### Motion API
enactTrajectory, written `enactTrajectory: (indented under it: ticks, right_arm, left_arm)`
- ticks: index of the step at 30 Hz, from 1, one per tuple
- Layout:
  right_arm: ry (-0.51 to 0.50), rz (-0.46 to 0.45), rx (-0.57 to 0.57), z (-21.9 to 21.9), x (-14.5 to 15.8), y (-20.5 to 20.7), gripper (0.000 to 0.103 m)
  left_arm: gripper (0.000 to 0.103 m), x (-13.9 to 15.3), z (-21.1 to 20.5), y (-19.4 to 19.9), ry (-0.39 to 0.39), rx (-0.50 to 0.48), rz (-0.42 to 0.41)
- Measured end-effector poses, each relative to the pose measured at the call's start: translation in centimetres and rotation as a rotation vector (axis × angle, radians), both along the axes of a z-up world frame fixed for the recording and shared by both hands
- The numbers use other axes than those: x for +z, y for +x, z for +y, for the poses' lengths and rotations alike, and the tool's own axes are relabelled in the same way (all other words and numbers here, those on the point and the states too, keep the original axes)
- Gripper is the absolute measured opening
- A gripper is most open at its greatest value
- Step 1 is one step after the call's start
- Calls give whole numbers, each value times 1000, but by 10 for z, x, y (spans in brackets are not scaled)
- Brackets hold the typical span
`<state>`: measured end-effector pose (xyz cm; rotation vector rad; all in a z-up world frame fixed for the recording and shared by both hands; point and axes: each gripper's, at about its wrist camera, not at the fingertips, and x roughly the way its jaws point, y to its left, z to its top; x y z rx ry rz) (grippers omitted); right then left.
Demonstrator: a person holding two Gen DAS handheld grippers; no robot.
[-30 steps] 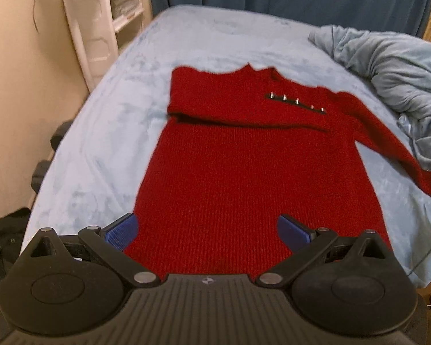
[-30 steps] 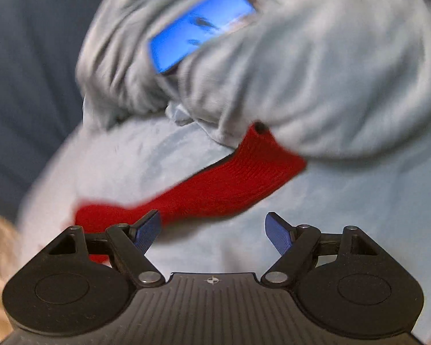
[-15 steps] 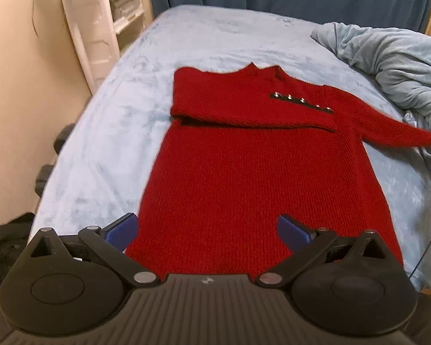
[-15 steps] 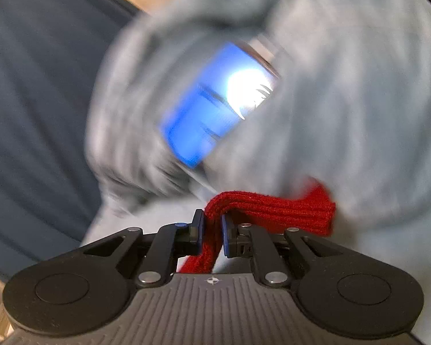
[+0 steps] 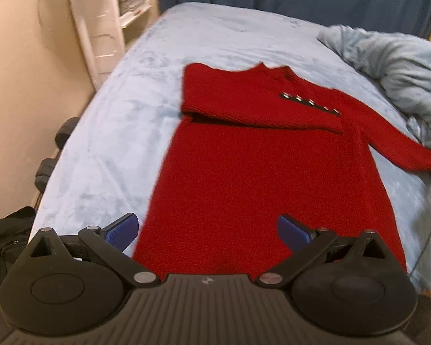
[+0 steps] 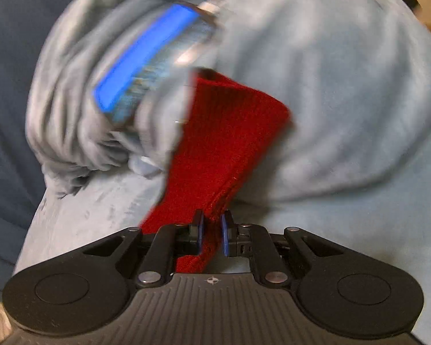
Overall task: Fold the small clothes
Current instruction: 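Grasp the other sleeve cuff with the right gripper and fold it across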
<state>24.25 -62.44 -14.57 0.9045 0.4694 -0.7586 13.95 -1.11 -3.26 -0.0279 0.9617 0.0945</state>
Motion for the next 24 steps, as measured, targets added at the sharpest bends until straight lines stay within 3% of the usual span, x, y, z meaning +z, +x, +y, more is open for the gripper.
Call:
enactTrajectory:
  ticks: [4,8,11,13,14,15,17,19,24]
  right_arm:
    - [-335,-9,203,65,62,56,13]
    - [-673,-112,554,206,111,120,13]
    - [-780,-162,875,330,100,142,16]
    - [-761,-128,1098,397,70,140,29]
    - [-745,-63,1222,427,48,136,46]
    - [-738,4,1300,445,28,131,56]
    - [-762,137,1381,462,-10,110,55]
    - [-762,194,1362,445,-22,90,56]
    - [-626,210,1156,351,11,48,60]
  left_arm:
    - [103,-4,29,13,-8,67,-11]
    - [103,-2,67,18,-27,155,-33]
    - [103,1,94,15,-24,213,-48]
    - [103,1,109,11,-31,245,-48]
    - [103,1,116,8,-35,255,-46]
    - [103,0,121,6,-38,262,-43]
    - [103,-3,130,2,-43,269,-39]
    - [103,-7,133,0,-44,272,-37]
    - [103,-15,119,5,-100,253,-30]
